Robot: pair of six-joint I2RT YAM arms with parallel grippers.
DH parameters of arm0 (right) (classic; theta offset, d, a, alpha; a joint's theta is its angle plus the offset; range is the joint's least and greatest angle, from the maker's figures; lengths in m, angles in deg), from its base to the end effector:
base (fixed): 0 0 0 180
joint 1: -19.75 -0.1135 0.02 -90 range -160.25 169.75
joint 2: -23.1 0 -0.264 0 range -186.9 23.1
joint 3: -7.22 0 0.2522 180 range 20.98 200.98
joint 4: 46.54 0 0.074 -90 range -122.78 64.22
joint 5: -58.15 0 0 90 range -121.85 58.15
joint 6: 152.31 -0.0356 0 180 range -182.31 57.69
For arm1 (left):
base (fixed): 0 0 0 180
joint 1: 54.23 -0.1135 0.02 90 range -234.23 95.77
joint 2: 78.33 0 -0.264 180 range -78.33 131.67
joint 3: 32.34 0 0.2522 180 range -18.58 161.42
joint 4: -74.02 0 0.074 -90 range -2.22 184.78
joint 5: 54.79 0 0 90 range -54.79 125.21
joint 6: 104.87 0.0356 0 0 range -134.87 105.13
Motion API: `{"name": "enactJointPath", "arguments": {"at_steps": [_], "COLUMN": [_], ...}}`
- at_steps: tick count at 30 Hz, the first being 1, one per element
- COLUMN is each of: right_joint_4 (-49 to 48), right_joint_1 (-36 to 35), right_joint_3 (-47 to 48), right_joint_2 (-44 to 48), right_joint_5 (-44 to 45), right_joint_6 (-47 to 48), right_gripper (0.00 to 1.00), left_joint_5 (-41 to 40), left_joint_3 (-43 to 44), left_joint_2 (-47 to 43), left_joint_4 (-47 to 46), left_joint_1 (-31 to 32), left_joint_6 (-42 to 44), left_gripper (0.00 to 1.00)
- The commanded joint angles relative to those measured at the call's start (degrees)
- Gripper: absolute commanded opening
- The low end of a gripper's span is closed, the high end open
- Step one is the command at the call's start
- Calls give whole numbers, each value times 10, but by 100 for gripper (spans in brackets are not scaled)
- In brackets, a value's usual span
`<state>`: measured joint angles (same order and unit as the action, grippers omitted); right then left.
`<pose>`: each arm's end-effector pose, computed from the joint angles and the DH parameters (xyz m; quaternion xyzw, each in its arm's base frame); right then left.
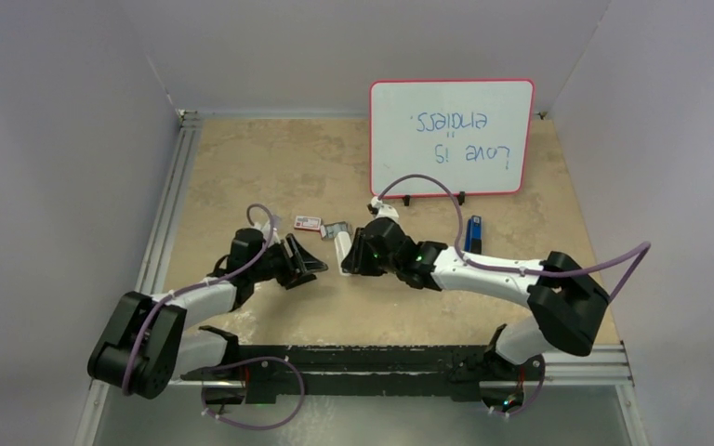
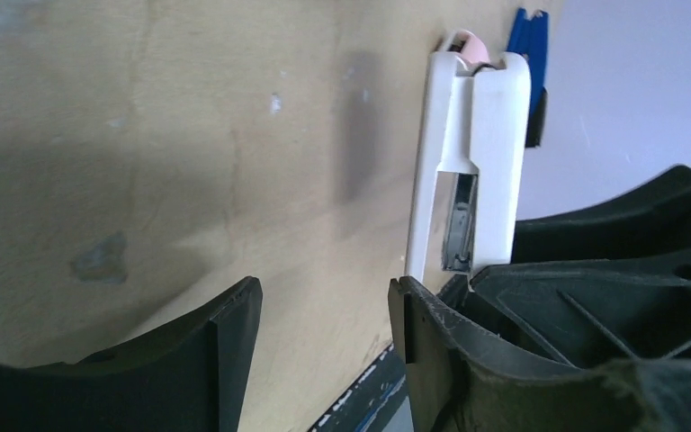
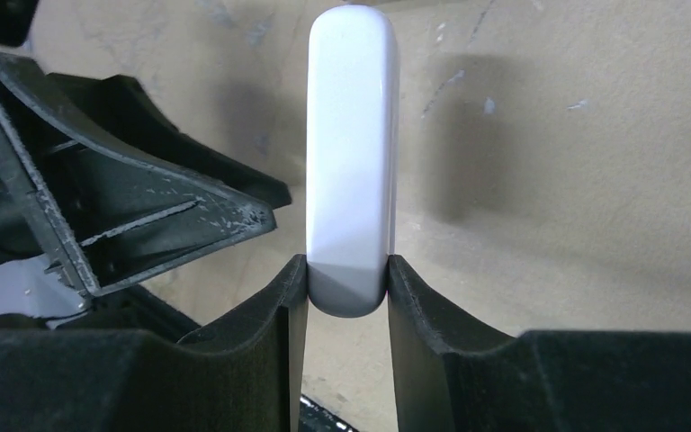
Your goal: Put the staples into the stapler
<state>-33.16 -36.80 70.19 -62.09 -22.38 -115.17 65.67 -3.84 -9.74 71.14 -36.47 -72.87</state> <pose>0.1813 0.2638 0.2177 0.0092 0.8871 0.3294 0.3231 0.1849 -0.0782 0.1336 -0.1876 0.8517 -0.4491 0.1941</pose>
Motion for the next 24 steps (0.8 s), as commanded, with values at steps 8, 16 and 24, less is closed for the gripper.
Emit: {"name": "enactJointPath", "arguments": {"at_steps": [8, 16, 24], "right_joint_4": [-128, -153, -169], "right_joint_1": [22, 30, 34], "right_joint_3": [-49, -57, -59], "right_joint_2": [41, 54, 49], "right_joint_5": [-114, -135, -147], "right_joint_6": [-24, -28, -28], "right_gripper": [26, 25, 24], "left_joint_5": [111, 118, 127], "left_joint_3": [-16, -11, -15], "left_joint_2": [49, 73, 77], "left_joint_4": [-195, -209, -230], "left_joint_1": [6, 13, 18], "left_joint_6": [-26, -28, -32], "left_gripper": [55, 37, 42]}}
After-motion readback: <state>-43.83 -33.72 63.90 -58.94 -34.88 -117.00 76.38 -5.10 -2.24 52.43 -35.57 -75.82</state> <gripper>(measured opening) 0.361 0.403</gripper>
